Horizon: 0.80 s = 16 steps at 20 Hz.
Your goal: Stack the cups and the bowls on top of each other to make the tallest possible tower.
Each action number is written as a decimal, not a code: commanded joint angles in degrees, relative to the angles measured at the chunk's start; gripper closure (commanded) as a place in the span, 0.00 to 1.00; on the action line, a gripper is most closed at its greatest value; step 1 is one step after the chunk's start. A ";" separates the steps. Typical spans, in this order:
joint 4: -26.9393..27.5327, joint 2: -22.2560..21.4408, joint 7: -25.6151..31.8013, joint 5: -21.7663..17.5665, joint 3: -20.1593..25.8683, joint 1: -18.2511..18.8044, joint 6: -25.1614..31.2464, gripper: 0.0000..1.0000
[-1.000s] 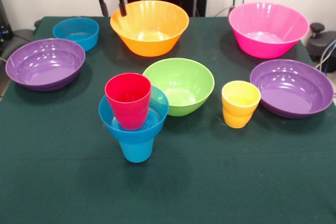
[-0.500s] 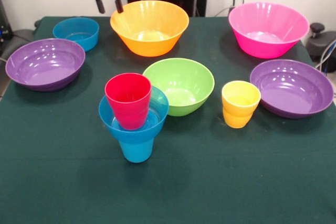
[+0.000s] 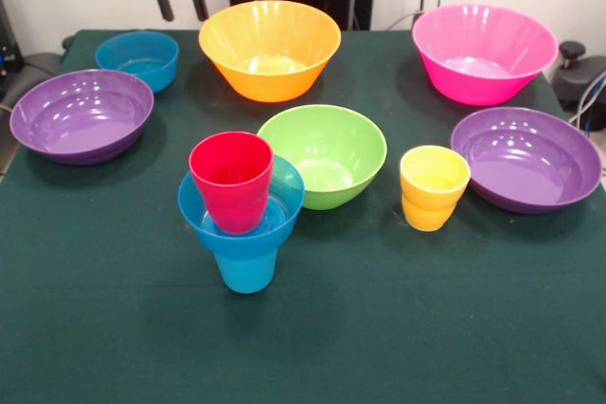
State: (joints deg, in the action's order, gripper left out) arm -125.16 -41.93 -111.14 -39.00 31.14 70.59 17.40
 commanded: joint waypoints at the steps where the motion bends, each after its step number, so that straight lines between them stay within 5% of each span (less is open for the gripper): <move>1: 6.61 1.85 7.72 -0.01 5.59 -0.91 6.14 0.00; 16: 13.58 12.68 3.86 -10.97 -2.65 -3.43 0.97 0.00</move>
State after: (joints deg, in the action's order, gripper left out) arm -117.39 -35.22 -111.14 -43.71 31.71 70.39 17.91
